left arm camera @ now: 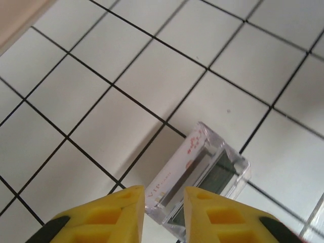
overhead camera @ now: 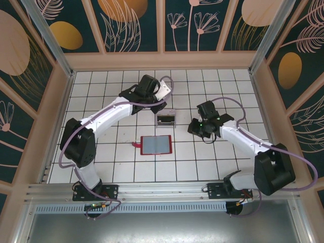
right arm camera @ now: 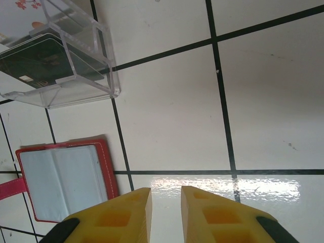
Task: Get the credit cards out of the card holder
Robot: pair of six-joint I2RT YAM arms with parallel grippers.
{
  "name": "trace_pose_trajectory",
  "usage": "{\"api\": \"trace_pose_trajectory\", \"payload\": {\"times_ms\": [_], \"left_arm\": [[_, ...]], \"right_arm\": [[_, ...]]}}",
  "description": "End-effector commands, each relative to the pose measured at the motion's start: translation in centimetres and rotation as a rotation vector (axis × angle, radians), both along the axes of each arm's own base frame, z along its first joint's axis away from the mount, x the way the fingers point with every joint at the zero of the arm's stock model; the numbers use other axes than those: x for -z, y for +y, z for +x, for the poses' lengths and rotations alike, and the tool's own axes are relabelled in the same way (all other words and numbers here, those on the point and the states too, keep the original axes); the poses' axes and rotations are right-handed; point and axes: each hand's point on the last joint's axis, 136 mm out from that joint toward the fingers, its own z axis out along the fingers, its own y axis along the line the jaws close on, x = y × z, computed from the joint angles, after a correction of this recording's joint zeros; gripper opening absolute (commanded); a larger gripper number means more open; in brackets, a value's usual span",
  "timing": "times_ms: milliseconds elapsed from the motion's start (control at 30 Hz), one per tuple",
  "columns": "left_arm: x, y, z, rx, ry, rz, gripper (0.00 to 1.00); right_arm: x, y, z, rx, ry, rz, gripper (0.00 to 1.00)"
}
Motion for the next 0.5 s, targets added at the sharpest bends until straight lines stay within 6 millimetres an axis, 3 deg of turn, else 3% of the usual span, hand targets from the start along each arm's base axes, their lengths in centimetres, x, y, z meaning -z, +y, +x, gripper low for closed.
{"api": "trace_pose_trajectory", "payload": {"times_ms": [0,200,333,467], "left_arm": [[-2.0,-0.2,0.8,-0.174,0.042,-0.157,0.28],[-0.3,-0.6,-1.3,-0.248,0.229,-0.262,0.27],[1.0,-2.1,-3.5,-0.265,0.412,-0.397,0.25],[3.8,-2.4,-6.1,-0.363,0.624,-0.434,0.23]], "right_arm": [[-1.2,1.8,1.0,-0.052,-0.04,0.03,0.23],[-0.4,3.8,0.8,-0.099,-0.014,0.037,0.23],[0.3,4.9,0.5,-0.124,0.001,0.032,0.23],[0.6,5.0,0.6,-0.122,0.007,0.026,0.23]]}}
